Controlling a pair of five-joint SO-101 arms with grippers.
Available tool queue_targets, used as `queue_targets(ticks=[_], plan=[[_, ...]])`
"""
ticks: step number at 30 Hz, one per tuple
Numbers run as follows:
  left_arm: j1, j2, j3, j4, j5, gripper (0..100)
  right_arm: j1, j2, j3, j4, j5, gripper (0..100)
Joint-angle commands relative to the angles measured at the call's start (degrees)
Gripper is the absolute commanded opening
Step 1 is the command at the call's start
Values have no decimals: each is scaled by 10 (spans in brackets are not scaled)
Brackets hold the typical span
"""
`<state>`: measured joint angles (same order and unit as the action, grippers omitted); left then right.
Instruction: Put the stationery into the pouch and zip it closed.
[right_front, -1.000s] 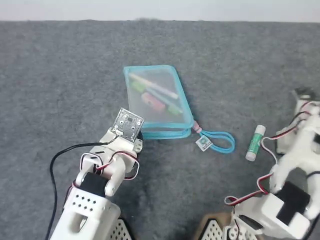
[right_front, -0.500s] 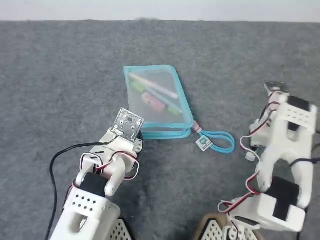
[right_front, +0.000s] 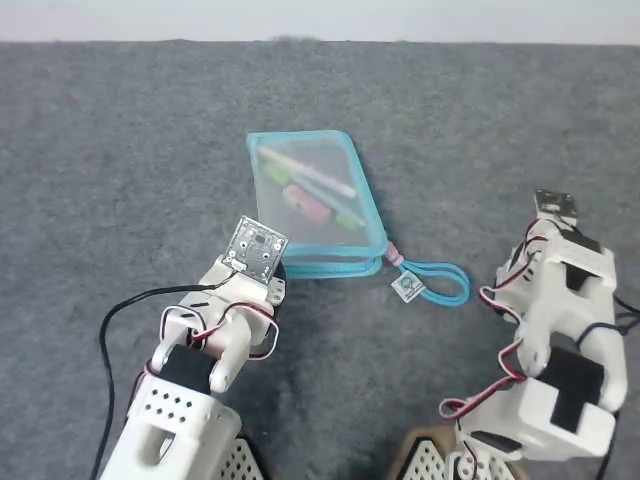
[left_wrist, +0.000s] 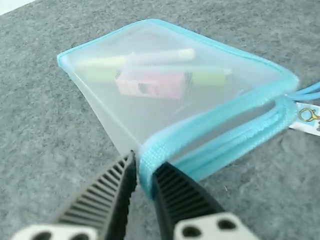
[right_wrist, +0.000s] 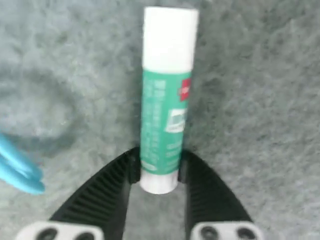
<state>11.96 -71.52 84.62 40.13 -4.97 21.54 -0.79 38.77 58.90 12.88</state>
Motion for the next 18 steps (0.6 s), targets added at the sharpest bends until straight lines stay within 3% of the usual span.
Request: queue_targets(ticks=[1, 10, 14, 18], plan=[[-4, 0, 1, -13, 4, 11, 23, -3, -11, -7, 39, 18], [-4, 0, 3, -14, 4, 12, 169, 0, -120, 56, 188, 6], [-4, 0, 3, -15, 4, 12, 173, -7, -162, 124, 271, 6], [-4, 0, 2, -15, 4, 12, 131, -49, -207, 203, 296, 6]])
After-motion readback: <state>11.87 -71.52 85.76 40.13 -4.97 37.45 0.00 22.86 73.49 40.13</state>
